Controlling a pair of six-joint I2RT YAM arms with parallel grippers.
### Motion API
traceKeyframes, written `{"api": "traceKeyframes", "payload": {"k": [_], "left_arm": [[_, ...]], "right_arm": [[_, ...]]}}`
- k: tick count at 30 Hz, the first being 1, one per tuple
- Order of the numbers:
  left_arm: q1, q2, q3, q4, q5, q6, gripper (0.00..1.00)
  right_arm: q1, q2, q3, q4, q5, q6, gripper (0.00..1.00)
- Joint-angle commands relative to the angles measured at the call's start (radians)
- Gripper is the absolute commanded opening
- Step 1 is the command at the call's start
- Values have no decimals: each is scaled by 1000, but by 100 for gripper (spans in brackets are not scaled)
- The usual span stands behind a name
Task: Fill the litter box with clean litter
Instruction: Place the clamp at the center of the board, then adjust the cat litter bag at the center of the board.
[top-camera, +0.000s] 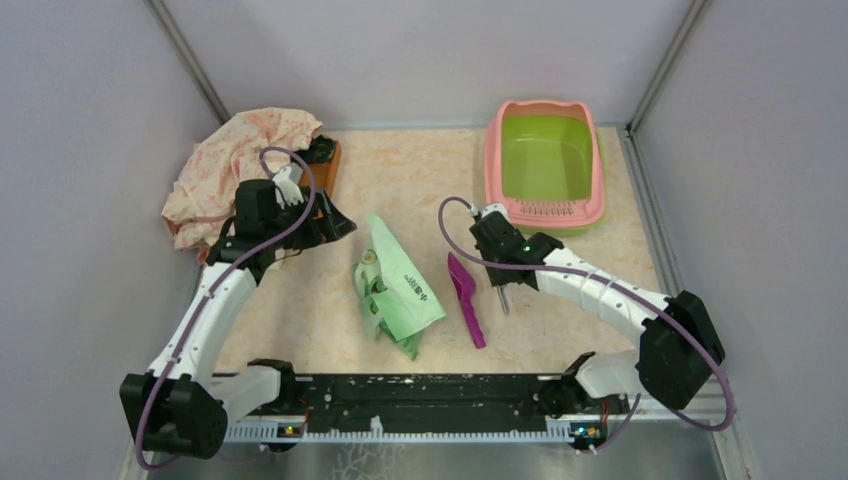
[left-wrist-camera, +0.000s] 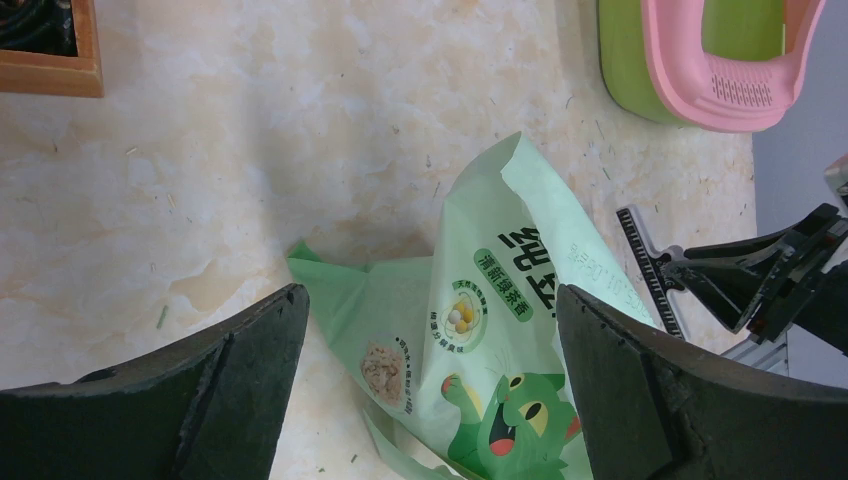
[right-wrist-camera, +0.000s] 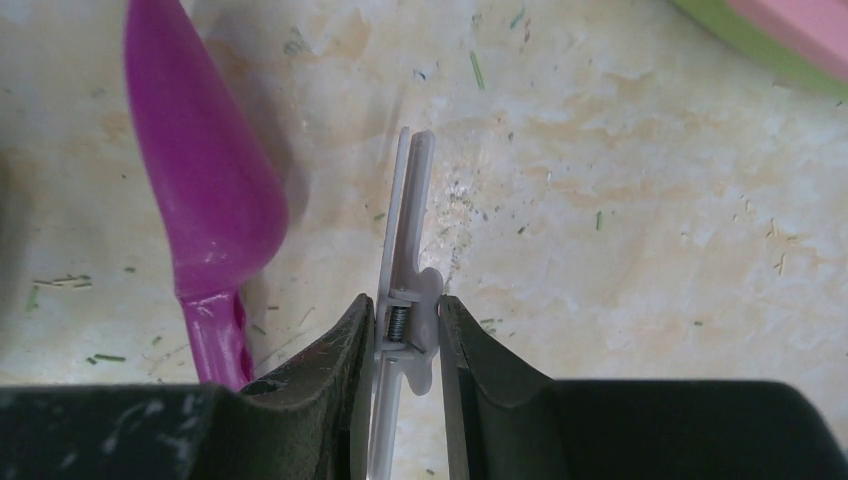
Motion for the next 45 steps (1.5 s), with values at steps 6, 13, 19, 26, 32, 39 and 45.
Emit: {"api": "traceKeyframes", "payload": {"k": [6, 13, 19, 26, 32, 39, 45], "left_arm": [[-6, -12, -4, 30, 41, 8, 99], [-6, -46, -20, 26, 48, 1, 99], [-6, -41, -17, 29, 40, 2, 99], [-6, -5, 37, 24, 23, 22, 99], [-4, 107, 139, 8, 54, 42, 99], [-5, 182, 207, 23, 70, 28, 99], [-5, 173, 212, 2, 49, 42, 99]], "right_arm": [[-1, 20, 21, 58, 39, 61, 27], [-2, -6, 88, -4, 20, 44, 50], [33, -17, 222, -57, -61, 9, 52], [243, -64, 248, 1, -191, -40, 60], [263, -204, 148, 117, -234, -33, 69], [439, -131, 191, 59, -21, -96, 72], [735, -193, 51, 181, 318, -188, 72]]}}
